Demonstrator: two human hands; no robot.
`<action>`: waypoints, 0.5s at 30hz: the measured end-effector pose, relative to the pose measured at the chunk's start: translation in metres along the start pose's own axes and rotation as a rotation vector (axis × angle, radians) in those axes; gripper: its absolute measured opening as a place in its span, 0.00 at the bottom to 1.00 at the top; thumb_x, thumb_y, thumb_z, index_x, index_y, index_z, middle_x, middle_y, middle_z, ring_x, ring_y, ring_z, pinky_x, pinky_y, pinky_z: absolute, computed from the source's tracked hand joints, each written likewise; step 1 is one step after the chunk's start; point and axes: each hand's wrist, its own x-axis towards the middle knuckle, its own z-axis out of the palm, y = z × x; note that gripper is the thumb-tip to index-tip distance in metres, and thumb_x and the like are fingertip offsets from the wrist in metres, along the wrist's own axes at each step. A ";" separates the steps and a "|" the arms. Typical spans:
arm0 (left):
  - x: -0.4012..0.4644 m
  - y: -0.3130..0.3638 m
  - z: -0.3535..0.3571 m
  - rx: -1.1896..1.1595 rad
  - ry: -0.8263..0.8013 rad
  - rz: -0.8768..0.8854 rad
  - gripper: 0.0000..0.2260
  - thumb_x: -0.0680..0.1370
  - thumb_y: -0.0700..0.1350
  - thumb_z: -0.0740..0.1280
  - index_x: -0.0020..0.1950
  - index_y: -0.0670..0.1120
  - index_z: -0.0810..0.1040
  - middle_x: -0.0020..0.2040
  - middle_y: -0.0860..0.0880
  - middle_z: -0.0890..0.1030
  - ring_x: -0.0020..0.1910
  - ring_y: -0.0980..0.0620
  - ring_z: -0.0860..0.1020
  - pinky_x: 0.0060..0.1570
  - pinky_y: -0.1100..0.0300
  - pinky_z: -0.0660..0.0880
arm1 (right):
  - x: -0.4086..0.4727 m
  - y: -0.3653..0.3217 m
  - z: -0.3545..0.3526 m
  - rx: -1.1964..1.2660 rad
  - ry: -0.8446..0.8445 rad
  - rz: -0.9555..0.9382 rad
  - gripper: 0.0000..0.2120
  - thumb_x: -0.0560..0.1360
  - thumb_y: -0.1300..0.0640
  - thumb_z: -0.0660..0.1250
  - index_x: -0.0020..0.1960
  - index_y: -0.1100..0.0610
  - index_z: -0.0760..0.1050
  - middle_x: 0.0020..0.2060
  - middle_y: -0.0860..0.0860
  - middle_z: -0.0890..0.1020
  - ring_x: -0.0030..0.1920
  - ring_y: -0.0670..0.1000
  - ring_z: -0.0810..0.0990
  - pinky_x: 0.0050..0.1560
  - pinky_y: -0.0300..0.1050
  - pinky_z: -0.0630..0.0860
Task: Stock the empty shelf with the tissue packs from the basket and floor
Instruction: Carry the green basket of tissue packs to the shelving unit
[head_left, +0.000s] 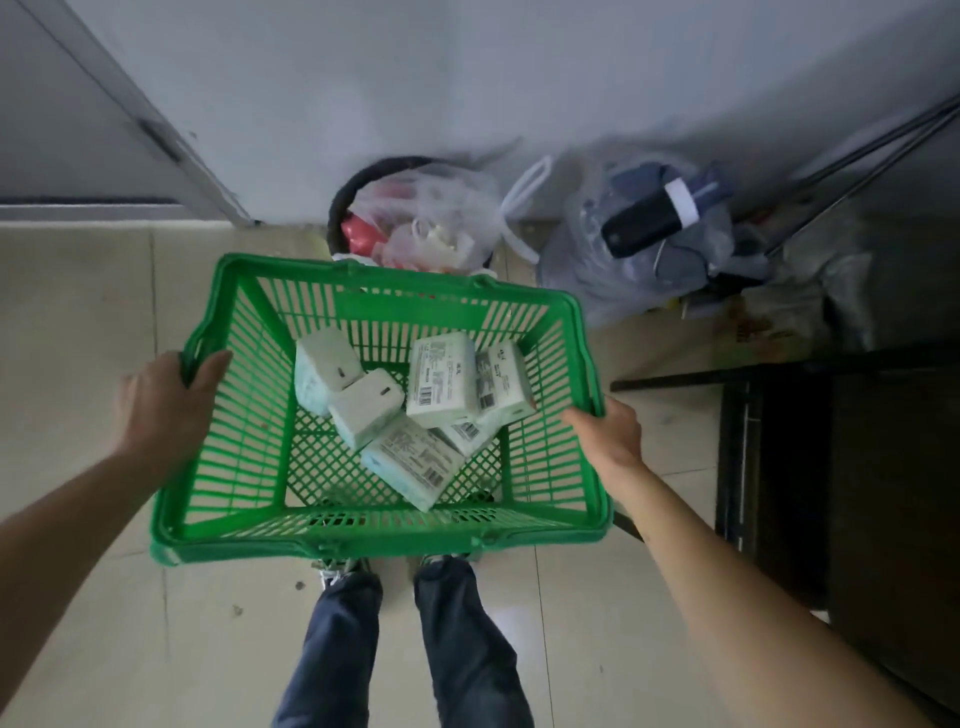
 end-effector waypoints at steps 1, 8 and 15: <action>-0.002 0.008 -0.017 -0.012 0.010 0.010 0.26 0.83 0.60 0.62 0.40 0.38 0.75 0.36 0.34 0.77 0.38 0.36 0.74 0.39 0.45 0.70 | -0.007 -0.015 -0.011 0.009 0.011 -0.012 0.12 0.64 0.48 0.73 0.42 0.56 0.82 0.31 0.46 0.83 0.32 0.48 0.80 0.25 0.37 0.72; -0.023 0.077 -0.148 -0.088 0.105 0.080 0.24 0.82 0.60 0.62 0.37 0.42 0.73 0.30 0.41 0.73 0.35 0.39 0.73 0.37 0.47 0.70 | -0.062 -0.121 -0.104 0.105 0.062 -0.132 0.20 0.58 0.43 0.74 0.43 0.56 0.83 0.31 0.50 0.80 0.31 0.48 0.75 0.31 0.45 0.69; -0.043 0.170 -0.303 -0.125 0.233 0.239 0.26 0.82 0.56 0.65 0.29 0.43 0.70 0.25 0.45 0.70 0.32 0.42 0.70 0.36 0.49 0.67 | -0.132 -0.210 -0.203 0.181 0.152 -0.327 0.18 0.63 0.46 0.76 0.46 0.59 0.84 0.31 0.52 0.81 0.34 0.50 0.79 0.36 0.46 0.70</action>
